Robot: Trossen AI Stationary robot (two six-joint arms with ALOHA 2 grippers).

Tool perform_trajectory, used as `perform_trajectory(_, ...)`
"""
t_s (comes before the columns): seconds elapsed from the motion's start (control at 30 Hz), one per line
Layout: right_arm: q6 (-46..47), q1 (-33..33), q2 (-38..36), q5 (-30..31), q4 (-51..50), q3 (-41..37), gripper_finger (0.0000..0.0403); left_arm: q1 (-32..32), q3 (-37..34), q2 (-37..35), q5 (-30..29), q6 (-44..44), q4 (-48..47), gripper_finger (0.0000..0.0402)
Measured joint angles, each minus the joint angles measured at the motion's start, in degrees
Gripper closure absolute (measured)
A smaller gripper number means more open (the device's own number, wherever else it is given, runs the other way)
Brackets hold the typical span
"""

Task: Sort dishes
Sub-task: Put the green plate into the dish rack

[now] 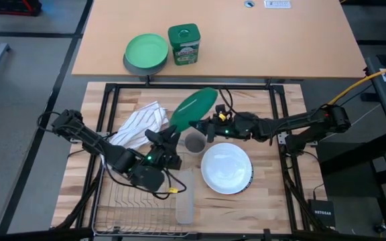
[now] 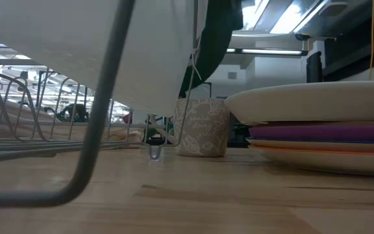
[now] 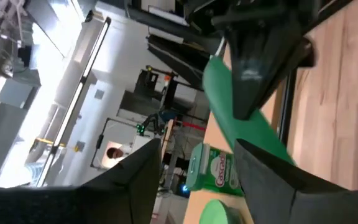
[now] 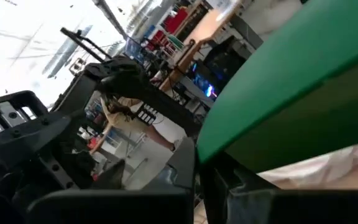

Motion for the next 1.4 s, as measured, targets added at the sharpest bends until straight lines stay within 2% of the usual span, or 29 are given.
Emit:
perform_trajectory(0.13, -6.77, 0.00, -0.13, -3.20, 0.51, 0.02, 0.0396, -1.05, -0.04, -1.61, -0.05, -3.65, -0.04, 0.0208)
perform_trajectory(0.33, -15.26, 0.02, -0.13, -12.94, 0.26, 0.02, 0.0394, -4.32, -0.02, -8.30, -0.29, -17.19, -1.20, 0.0208)
perform_trajectory(0.47, -21.59, 0.02, -0.13, -24.54, 0.27, 0.02, 0.0396, -7.94, -0.02, -13.60, -0.31, -26.15, -2.20, 0.0208)
perform_trajectory(0.6, -27.11, 0.04, -0.13, -39.09, 0.28, 0.04, 0.0395, -11.88, 0.00, -18.00, -0.33, -35.47, -5.77, 0.0208)
perform_trajectory(0.7, -28.99, 0.17, -0.15, -45.79, 0.28, 0.04, 0.0394, -14.69, 0.00, -20.33, -0.29, -41.00, -9.62, 0.0208)
perform_trajectory(1.03, -31.57, 3.36, -0.18, -45.23, -0.60, 0.12, 0.0395, -18.95, 0.00, -23.77, -0.31, -52.91, -18.85, 0.0208)
perform_trajectory(1.1, -31.61, 4.45, -0.18, -42.62, -0.53, 0.13, 0.0395, -19.14, 0.00, -23.88, -0.28, -54.92, -20.58, 0.0208)
perform_trajectory(1.3, -29.75, 7.70, 2.87, -29.92, 3.59, 0.59, 0.0395, -18.63, -0.02, -25.53, -0.30, -63.49, -26.69, 0.0208)
perform_trajectory(1.4, -26.25, 8.97, 7.00, -28.03, 4.96, 3.32, 0.0395, -18.12, -0.02, -26.97, -0.26, -67.04, -29.83, 0.0208)
